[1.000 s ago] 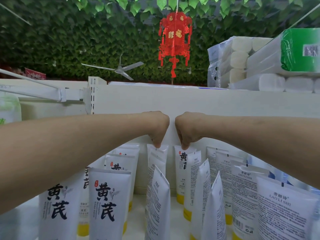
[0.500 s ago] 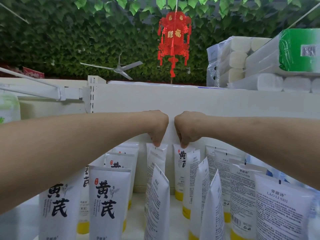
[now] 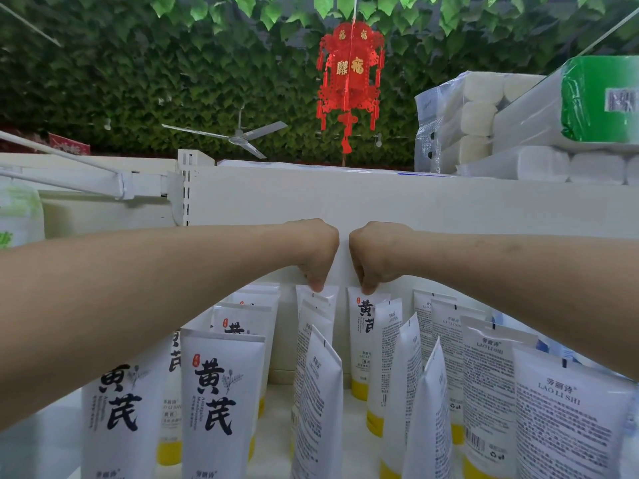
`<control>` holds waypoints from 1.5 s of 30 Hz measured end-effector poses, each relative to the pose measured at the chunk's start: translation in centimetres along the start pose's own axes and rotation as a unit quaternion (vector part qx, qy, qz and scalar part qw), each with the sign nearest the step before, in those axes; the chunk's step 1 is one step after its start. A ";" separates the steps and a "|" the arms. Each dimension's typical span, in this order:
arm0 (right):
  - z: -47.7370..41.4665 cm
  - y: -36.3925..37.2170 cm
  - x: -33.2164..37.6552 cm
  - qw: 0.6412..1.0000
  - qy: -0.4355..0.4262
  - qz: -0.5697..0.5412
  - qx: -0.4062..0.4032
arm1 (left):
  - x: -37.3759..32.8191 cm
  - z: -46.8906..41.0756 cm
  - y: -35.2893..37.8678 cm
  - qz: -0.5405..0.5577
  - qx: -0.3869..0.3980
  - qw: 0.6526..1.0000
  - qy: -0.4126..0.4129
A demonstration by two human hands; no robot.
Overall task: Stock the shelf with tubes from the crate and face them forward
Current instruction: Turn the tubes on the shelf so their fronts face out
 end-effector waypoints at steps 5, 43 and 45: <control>0.0 0.0 -0.1 1.000 -0.001 -0.003 0.000 | -0.2 -0.1 0.0 0.000 0.012 1.000 0.003; 5.6 0.6 -0.9 0.966 0.057 -0.179 0.178 | 1.0 3.8 0.3 0.016 0.178 0.979 -0.095; 5.6 0.4 -0.7 0.968 0.049 -0.173 0.174 | 0.9 3.8 0.2 0.015 0.167 0.982 -0.090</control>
Point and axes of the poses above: each hand's wrist, its own z-axis away from the middle knuckle, its own y-axis out of the palm, x = y × z, the point moved 8 cm from there along -z, towards the middle knuckle, and after that the axes turned 13 degrees about -y, right-handed, at the moved point
